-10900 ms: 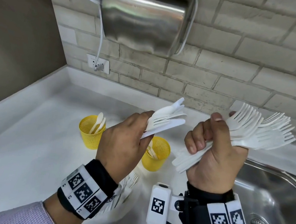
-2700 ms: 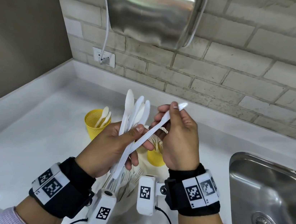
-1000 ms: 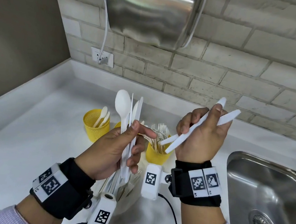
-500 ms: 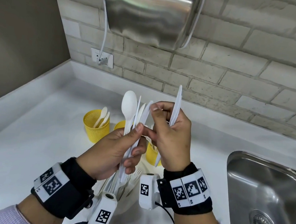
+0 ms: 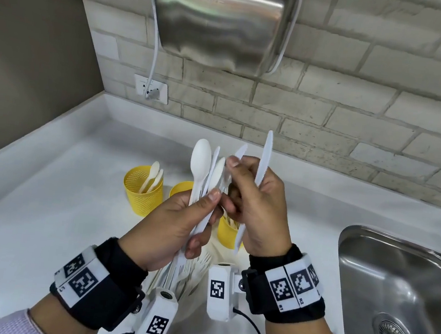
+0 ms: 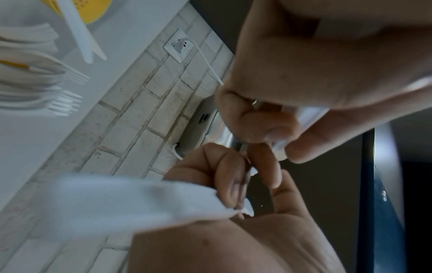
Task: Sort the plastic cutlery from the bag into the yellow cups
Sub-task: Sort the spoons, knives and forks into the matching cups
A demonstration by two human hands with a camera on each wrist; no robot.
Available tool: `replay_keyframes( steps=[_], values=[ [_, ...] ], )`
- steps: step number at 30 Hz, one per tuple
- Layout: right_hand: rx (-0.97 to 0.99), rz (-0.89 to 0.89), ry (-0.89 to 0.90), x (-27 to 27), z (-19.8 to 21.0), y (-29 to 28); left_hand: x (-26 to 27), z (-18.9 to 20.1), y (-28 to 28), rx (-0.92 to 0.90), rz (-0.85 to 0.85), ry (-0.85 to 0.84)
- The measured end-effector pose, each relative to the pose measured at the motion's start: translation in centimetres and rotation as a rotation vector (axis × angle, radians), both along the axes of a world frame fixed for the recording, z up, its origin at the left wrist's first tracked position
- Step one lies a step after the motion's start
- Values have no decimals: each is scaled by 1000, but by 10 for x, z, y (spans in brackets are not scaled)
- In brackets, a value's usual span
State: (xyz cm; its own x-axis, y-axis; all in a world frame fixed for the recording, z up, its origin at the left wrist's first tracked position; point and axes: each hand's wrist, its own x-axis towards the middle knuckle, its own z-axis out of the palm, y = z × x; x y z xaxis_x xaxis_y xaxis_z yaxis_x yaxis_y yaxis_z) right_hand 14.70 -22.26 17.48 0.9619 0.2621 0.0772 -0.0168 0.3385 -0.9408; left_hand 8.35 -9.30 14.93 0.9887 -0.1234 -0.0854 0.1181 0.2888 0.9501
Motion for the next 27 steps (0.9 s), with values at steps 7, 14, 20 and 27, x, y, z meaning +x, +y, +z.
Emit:
replay_keyframes(
  steps=[7, 14, 20, 27],
  values=[
    [30, -85, 70, 1, 2, 4, 0, 1, -1, 83, 58, -17],
    [217, -332, 128, 11, -6, 0, -1, 1, 0, 94, 40, -13],
    [387, -409, 71, 13, 6, -9, 0, -3, 2, 116, 73, -30],
    [12, -280, -137, 11, 6, -5, 2, 0, 1, 169, 91, -60]
  ],
)
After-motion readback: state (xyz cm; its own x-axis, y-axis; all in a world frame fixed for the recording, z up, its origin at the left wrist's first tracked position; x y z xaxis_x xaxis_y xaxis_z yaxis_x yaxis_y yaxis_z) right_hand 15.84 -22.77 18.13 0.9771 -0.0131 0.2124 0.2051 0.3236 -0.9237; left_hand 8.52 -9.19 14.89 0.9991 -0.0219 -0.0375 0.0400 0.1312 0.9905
